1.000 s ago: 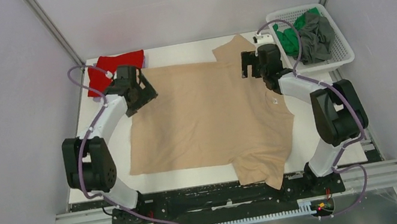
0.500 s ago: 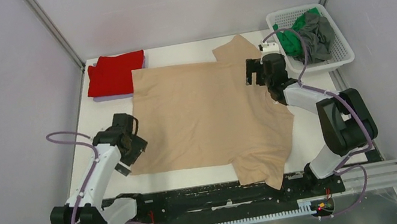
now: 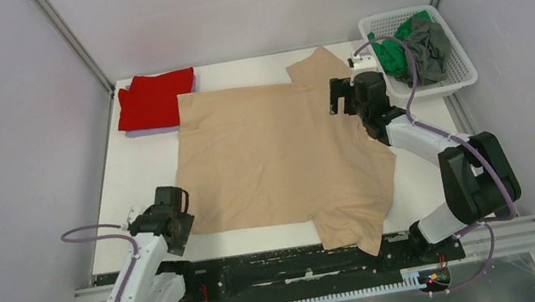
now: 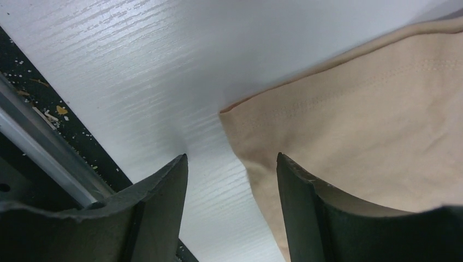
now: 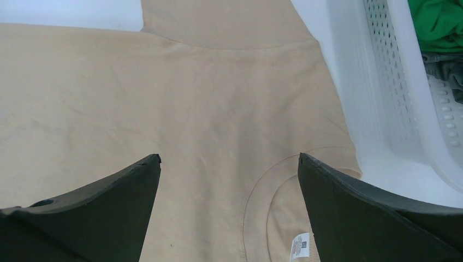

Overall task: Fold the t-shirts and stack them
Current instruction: Grab the side of the flattened tshirt closest away from the robot with both arms, then fold the flattened tshirt in 1/3 of the way

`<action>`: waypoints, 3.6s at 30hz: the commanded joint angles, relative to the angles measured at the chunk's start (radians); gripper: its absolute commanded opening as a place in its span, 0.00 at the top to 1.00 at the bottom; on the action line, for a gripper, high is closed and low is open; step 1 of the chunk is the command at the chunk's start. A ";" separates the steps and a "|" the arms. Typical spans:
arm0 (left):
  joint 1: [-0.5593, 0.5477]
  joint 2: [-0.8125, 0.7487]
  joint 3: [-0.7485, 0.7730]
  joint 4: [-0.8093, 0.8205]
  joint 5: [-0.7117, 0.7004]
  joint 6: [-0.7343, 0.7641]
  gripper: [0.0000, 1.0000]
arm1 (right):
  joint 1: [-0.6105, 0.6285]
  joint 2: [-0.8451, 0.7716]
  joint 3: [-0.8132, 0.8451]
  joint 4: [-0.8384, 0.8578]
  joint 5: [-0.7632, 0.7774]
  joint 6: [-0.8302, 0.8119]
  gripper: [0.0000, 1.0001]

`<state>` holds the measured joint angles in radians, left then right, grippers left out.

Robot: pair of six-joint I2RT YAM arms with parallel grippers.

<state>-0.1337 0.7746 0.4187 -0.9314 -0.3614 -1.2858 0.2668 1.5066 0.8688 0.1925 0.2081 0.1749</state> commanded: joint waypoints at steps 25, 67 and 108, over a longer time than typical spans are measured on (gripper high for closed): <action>0.029 0.231 0.055 0.215 0.038 0.152 0.98 | 0.126 -0.223 -0.040 -0.315 0.122 -0.077 0.02; 0.029 0.072 -0.018 0.292 0.049 0.272 0.98 | 0.929 -0.269 -0.316 -0.840 0.279 0.412 0.43; 0.028 -0.083 0.005 0.099 0.046 0.242 0.98 | 0.937 -0.388 -0.422 -0.912 -0.004 0.392 1.00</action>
<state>-0.1062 0.7483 0.4026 -0.7559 -0.3145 -1.0351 1.1576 1.1210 0.4805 -0.5095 0.2375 0.5240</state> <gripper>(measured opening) 0.028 0.008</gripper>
